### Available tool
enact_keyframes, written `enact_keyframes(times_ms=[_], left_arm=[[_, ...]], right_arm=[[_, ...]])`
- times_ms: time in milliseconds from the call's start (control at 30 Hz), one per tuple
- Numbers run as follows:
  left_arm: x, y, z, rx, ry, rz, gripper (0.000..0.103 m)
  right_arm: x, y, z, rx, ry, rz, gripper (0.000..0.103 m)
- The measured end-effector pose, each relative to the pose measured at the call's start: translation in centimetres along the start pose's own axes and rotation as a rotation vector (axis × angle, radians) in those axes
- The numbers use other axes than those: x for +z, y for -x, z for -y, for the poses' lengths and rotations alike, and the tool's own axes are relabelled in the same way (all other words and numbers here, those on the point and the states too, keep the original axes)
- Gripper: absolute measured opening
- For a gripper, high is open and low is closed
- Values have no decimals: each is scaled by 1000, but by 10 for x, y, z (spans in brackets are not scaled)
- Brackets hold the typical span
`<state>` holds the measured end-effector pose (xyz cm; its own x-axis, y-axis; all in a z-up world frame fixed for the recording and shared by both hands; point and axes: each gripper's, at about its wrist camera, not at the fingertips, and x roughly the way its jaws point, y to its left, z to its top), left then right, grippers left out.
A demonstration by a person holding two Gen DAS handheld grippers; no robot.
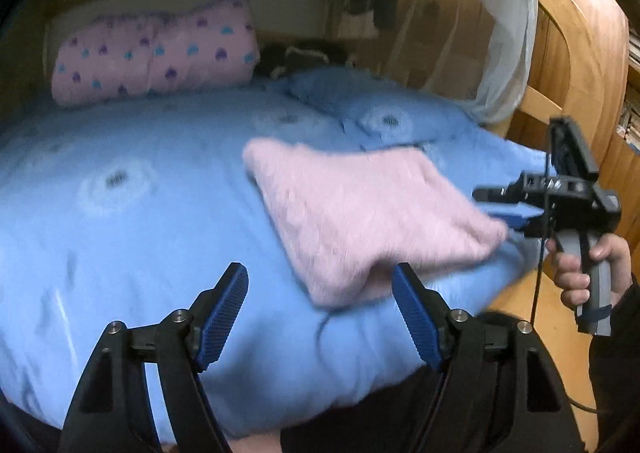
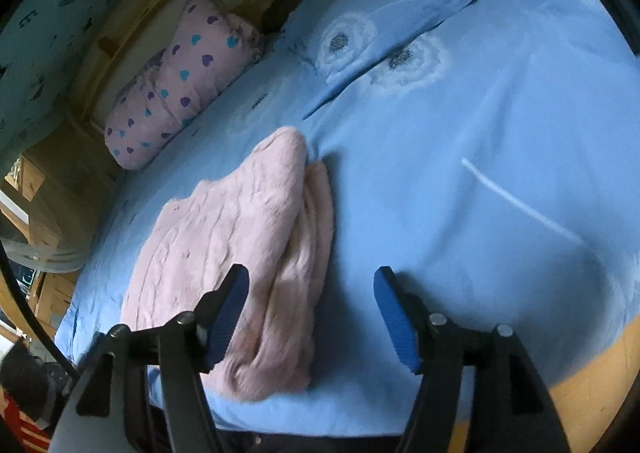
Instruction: Fold small clothes
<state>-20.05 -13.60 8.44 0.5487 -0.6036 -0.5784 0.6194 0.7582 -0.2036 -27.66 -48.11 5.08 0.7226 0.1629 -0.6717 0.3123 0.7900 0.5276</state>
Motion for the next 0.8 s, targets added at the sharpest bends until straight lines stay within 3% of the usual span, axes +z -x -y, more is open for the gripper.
enact_keyframes(times_ms=[67,133,167,200,233,267,300,367,433,533,567,667,733,800], left_arm=[[-5,-10,1,6,-7,-6,56],[-2,-29,-2,64,-18,-51,52],[1,-40,-5,57,-7,-107,29],[3,-47,-9,6,25,-136,5],[6,-46,-12,-25,75,-119,3],[7,-41,-11,8,81,-90,0],[7,-36,-8,53,55,-63,0],[4,-27,-1,84,-31,-39,0],[-2,-29,-4,69,-53,-85,0],[-13,-37,-31,7,69,-163,0],[-15,-39,-38,-25,116,-175,0],[-15,-35,-49,-122,165,-191,0],[-10,-28,-59,-247,169,-230,0],[-2,-6,-75,-346,169,-210,0]], right_arm=[[-5,3,-2,3,7,18,74],[-5,-3,-3,-10,-16,14,74],[-5,-6,-2,-40,-39,16,74],[-7,-9,-2,-74,-60,31,64],[-8,-12,-3,-73,-64,42,53],[-10,-15,-6,-50,-66,38,27],[-13,-17,-9,-30,-70,33,17],[-17,-13,-13,-47,-60,60,13],[-20,-8,-8,-86,-77,74,11],[-22,-14,20,-157,-207,29,7],[-23,-19,28,-172,-239,5,0],[-22,-18,33,-137,-279,9,3],[-14,-16,20,-168,-244,0,18],[-2,-16,2,-192,-175,6,56]])
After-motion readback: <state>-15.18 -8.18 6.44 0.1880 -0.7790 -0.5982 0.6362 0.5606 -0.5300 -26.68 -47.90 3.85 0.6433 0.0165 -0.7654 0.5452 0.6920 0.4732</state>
